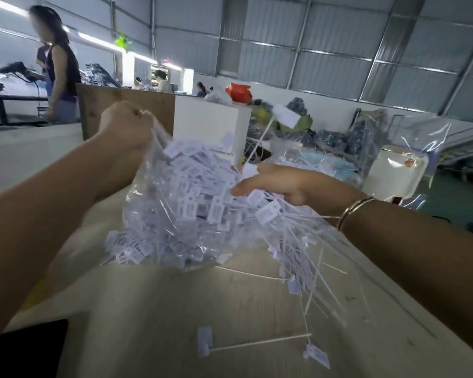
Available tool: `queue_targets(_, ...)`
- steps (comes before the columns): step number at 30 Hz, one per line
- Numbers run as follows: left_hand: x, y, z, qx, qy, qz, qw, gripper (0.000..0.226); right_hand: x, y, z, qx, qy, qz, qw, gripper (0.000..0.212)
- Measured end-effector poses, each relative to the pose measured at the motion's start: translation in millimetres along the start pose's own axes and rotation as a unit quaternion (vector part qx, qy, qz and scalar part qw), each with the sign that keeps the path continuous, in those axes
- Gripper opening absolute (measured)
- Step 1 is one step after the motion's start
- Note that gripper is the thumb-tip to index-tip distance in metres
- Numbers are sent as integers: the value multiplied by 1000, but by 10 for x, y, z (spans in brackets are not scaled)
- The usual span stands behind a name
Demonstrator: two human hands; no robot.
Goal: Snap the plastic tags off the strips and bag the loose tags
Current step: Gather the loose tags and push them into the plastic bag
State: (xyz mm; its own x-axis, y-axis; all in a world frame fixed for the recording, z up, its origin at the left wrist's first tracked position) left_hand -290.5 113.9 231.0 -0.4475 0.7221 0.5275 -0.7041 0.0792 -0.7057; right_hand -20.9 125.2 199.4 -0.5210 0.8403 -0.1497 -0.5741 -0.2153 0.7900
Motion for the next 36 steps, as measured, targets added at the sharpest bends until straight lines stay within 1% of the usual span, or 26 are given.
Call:
queue_targets(2,34,-80,45,-13,-17,-7,1000,24,127,-28,-152,-68,27,-3,997,31)
queue_targets(4,71,-153,70,-38,-25,-24,999,21,174,-44,-224,-121,55,-16,991,24)
queue_targets(5,68,-181,66,-48,-17,-35,998,19,205,-17,-204,-127,59,-19,990,27)
queue_targets(7,35,-220,-2,-35,35,-71,996,17,290,184,-126,-105,63,8,992,46)
queue_targets(8,14,-242,-47,-30,68,-87,993,15,347,319,-101,-100,61,33,993,50)
queue_targets(10,-2,-311,-81,-35,90,-120,988,16,533,499,-107,-168,41,62,983,51)
queue_targets(12,42,-356,-3,-79,47,-130,987,19,727,418,-189,-281,60,21,957,42)
queue_targets(13,78,-355,64,-88,12,-135,987,21,795,309,-227,-315,74,-10,946,37)
queue_targets(15,142,-294,170,-40,-21,-148,988,24,872,163,-268,-308,94,1,947,39)
queue_targets(16,144,-252,184,3,-9,-154,988,23,873,186,-265,-297,98,23,950,48)
queue_targets(17,132,-218,176,38,17,-156,987,22,895,247,-242,-311,89,34,946,62)
queue_targets(18,119,-197,150,54,43,-158,985,20,936,310,-215,-346,64,38,935,72)
queue_targets(19,101,-200,113,53,59,-161,984,16,991,343,-207,-397,40,39,916,76)
queue_targets(21,63,-269,78,34,65,-168,983,10,1094,314,-266,-504,16,28,863,74)
queue_targets(22,45,-294,71,50,67,-177,981,11,1109,259,-313,-541,8,24,840,78)
queue_targets(23,20,-318,60,104,70,-194,973,18,1070,210,-351,-554,-8,33,832,83)
queue_targets(24,-16,-332,44,179,65,-215,958,27,1005,176,-345,-534,-34,54,843,87)
queue_targets(25,-86,-356,31,249,52,-246,935,35,901,171,-303,-479,-65,81,871,89)
queue_targets(26,-205,-382,18,283,32,-284,915,41,785,193,-224,-409,-90,103,902,85)
queue_targets(27,-370,-426,3,281,16,-322,904,44,649,229,-123,-340,-108,118,927,75)
queue_targets(28,-568,-468,-21,253,22,-365,896,44,499,245,-13,-286,-120,131,942,59)
queue_targets(30,-1010,-537,-107,194,104,-455,863,46,192,189,194,-239,-150,154,947,28)
queue_targets(31,-1220,-539,-185,181,153,-492,837,46,35,112,261,-232,-158,159,946,21)
queue_targets(32,-1402,-526,-274,184,183,-521,813,47,-113,9,306,-230,-156,156,948,19)
queue_targets(34,-1655,-498,-458,223,202,-551,778,50,-376,-267,341,-228,-145,124,955,16)
queue_targets(36,-1793,-428,-663,266,217,-546,765,58,-590,-547,327,-229,-148,101,957,17)
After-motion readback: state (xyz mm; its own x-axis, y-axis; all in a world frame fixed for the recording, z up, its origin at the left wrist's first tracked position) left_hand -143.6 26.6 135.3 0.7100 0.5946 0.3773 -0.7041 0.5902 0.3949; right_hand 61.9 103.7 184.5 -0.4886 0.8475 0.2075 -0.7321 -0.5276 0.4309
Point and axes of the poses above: each hand's wrist, its own x-axis towards the middle knuckle, its own z-axis out of the back of the hand, y = z × x, the point moved 2 cm from there along x, towards the middle knuckle, and after that the axes turned 4 degrees about x, right-handed, at the moved point
